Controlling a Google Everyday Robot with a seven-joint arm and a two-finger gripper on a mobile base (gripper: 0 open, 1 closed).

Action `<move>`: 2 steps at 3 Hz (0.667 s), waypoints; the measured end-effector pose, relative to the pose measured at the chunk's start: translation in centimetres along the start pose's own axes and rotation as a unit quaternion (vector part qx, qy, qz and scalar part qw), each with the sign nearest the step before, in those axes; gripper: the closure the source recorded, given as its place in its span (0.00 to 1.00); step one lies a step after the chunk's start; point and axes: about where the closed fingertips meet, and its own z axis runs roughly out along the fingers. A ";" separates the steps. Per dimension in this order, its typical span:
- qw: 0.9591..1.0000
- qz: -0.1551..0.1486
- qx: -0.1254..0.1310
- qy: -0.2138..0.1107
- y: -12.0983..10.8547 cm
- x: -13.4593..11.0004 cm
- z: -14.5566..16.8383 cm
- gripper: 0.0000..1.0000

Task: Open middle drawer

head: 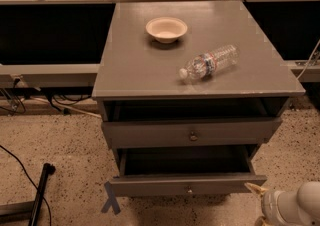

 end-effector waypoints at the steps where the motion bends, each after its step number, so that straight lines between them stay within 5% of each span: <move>1: 0.999 -0.037 0.005 -0.025 -1.6 -3.1 0.6 0.26; 2: 0.997 -0.064 0.002 -0.040 -3.7 -5.6 2.2 0.49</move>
Offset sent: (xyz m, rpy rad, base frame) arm 0.0779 0.0846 0.0117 0.0508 -0.0807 0.2081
